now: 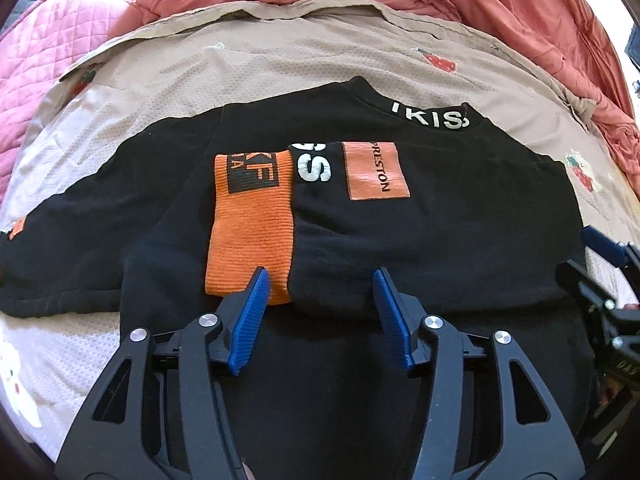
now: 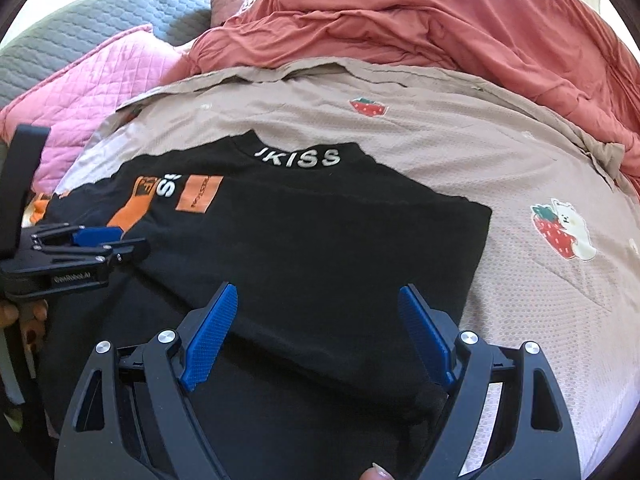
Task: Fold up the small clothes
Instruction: 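Open the left tool and move it to the other sleeve's orange cuff, then grasp the orange cuff with the left tool, fold sleeve across body, release, then grasp the folded orange cuff with the right tool and straighten it along the body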
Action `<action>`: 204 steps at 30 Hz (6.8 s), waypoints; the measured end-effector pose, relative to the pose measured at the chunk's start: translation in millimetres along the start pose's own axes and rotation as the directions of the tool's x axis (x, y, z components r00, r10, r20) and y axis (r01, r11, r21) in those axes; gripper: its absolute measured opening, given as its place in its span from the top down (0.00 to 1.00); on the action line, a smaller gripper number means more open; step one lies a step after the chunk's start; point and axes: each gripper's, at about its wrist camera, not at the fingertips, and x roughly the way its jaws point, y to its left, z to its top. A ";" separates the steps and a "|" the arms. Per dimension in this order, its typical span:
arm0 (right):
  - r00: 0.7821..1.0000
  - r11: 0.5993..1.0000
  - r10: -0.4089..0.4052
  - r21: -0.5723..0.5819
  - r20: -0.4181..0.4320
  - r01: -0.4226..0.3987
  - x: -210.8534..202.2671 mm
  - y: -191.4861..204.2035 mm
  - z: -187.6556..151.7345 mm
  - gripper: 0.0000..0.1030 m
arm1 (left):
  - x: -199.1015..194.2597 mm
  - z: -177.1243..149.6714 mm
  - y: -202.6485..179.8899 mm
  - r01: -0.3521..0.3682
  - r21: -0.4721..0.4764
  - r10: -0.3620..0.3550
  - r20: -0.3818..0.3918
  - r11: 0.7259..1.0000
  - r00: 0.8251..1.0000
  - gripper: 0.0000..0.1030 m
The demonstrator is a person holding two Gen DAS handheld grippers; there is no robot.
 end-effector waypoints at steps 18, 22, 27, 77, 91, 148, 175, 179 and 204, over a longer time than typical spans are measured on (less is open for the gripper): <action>0.995 0.996 0.045 0.081 -0.085 -0.038 6.2 -9.1 -7.0 0.13 | -40.5 -4.5 7.3 -0.004 -0.033 0.006 0.050 0.999 0.999 0.27; 0.998 0.997 0.050 0.065 -0.028 -0.048 -6.5 -4.2 -2.1 0.10 | -47.5 -4.7 11.4 -0.011 -0.042 0.013 0.061 0.999 0.998 0.27; 0.995 0.997 0.073 0.019 0.069 -0.074 -31.2 8.1 -0.8 0.05 | -58.0 -6.0 17.9 -0.008 -0.054 0.013 0.083 0.999 0.997 0.17; 0.988 0.987 0.114 -0.122 0.104 -0.101 -40.9 227.9 23.5 0.05 | -122.6 -25.6 248.2 -0.061 -0.443 0.175 0.220 0.894 0.960 0.09; 0.979 0.964 0.189 -0.207 0.080 -0.169 -23.3 312.1 56.4 0.05 | -110.4 -49.2 323.4 -0.140 -0.577 0.246 0.109 0.804 0.963 0.09; 0.995 0.926 -0.099 0.367 0.005 0.090 -25.7 89.1 7.4 0.05 | -47.4 3.1 121.3 0.478 0.000 -0.475 0.102 0.879 0.874 0.92; 0.950 0.858 0.283 0.477 -0.132 -0.190 91.1 216.1 73.0 0.14 | -59.8 12.3 234.3 0.161 -0.292 -0.105 0.200 0.943 0.974 0.43; 0.952 0.875 0.281 0.442 -0.124 -0.200 93.0 223.6 83.0 0.54 | -61.5 12.2 239.5 0.163 -0.312 -0.097 0.217 0.936 0.971 0.42; 0.994 0.977 -0.043 0.211 0.096 0.022 -32.6 77.1 114.6 0.91 | -70.1 18.7 181.4 0.271 -0.157 -0.210 0.324 0.950 0.922 0.41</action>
